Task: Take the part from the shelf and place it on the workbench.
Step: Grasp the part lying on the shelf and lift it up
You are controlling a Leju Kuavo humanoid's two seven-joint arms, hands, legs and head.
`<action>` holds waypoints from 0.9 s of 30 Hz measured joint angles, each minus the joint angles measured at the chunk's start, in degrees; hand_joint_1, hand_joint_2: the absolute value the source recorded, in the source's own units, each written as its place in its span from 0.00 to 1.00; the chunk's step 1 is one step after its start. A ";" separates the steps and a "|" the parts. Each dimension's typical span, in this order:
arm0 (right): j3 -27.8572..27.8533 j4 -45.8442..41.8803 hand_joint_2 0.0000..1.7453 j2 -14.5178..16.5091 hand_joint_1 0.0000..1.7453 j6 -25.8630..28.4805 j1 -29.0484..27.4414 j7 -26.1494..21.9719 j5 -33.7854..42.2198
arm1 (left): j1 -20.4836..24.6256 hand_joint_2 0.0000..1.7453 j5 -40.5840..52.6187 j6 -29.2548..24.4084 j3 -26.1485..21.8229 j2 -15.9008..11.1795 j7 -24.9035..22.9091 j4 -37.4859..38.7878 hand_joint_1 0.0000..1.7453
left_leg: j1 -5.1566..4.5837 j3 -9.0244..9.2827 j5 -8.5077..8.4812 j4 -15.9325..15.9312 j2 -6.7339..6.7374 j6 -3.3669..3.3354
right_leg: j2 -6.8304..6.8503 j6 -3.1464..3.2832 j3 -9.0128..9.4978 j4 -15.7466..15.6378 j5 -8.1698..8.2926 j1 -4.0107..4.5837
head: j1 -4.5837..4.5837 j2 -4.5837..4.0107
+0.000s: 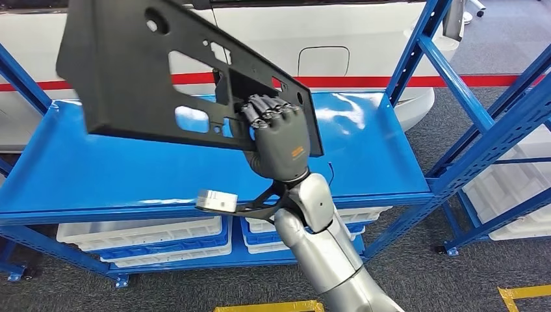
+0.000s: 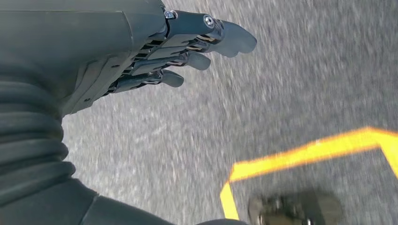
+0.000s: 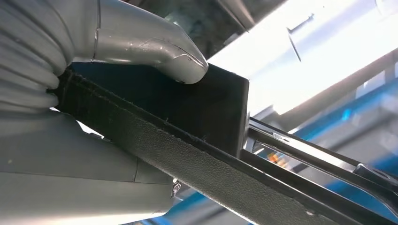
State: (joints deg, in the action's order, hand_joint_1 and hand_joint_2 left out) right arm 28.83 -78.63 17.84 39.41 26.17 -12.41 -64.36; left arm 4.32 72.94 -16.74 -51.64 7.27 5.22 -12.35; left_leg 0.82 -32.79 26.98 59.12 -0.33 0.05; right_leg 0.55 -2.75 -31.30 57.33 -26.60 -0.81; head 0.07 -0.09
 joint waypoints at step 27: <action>7.94 -23.68 1.00 -15.64 1.00 -18.04 -7.01 -8.86 50.40 | -0.66 1.00 -6.17 5.67 -3.78 -0.62 7.47 0.00 0.00 | -0.01 -0.01 0.00 0.00 -0.01 0.00 | 0.00 -0.01 0.01 0.00 0.01 0.00 | -0.01 0.00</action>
State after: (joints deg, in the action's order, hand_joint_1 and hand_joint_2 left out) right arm 36.77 -102.31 2.20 21.37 19.16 -21.27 -13.96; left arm 3.66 66.77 -11.07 -55.42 6.64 12.69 -12.35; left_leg 0.81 -32.79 26.98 59.12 -0.34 0.05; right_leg 0.55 -2.76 -31.30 57.33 -26.59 -0.81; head 0.06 -0.09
